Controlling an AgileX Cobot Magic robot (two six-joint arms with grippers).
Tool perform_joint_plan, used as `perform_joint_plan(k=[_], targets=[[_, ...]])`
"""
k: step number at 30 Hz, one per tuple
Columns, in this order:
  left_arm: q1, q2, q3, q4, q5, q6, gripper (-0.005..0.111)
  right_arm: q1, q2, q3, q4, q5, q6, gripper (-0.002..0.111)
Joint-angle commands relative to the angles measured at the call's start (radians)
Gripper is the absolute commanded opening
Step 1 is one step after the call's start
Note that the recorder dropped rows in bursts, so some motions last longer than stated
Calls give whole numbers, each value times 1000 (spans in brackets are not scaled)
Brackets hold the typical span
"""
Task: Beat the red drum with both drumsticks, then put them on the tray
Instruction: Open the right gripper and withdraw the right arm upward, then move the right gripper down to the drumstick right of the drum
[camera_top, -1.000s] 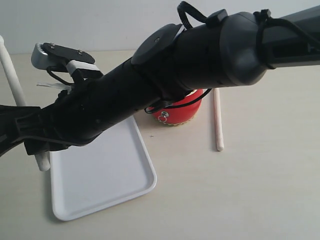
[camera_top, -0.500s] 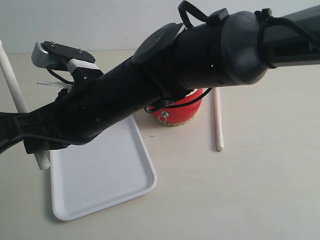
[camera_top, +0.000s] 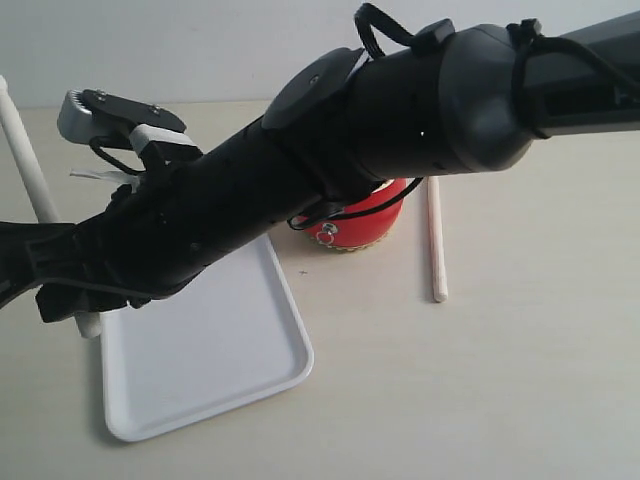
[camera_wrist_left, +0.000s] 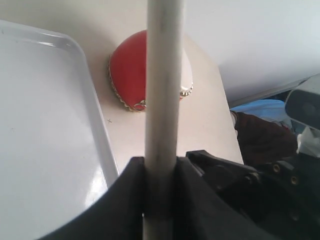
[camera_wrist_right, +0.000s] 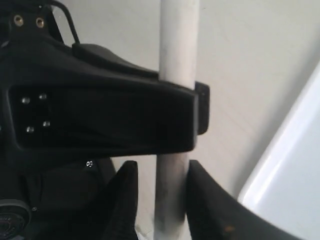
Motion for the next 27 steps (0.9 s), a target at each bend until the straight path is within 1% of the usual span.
perform_joint_plan(k=[1,3,5,7,10,13,16,17,20,21,23,27], targets=[[4,2,1,-16,10,12,0,-2,-26,4,-7,12,15,41],[15,2,1,-16,10,21,0,-11,-49,4,-20,14,34,43],[25,2,1,-16,7,32,0,-20,-76,4,-74,16,69,44],[33,2,1,-16,-1,32,0,-30,-116,4,-183,16,132,44],[33,2,1,15,-32,32,0,-53,-187,4,-378,20,282,44],[33,2,1,30,-34,32,0,-80,-271,4,-607,21,452,44],[33,2,1,30,-34,32,0,-116,-361,4,-899,21,654,43],[33,2,1,30,-32,32,0,-133,-387,4,-1010,24,749,43],[33,2,1,27,-26,32,0,-178,-446,4,-1316,64,969,43],[33,2,1,24,-23,32,0,-193,-453,4,-1376,86,1028,43],[33,2,1,17,-15,32,0,-232,-453,4,-1488,136,1092,43],[33,2,1,14,-5,34,0,-311,-397,4,-1521,179,1116,43]])
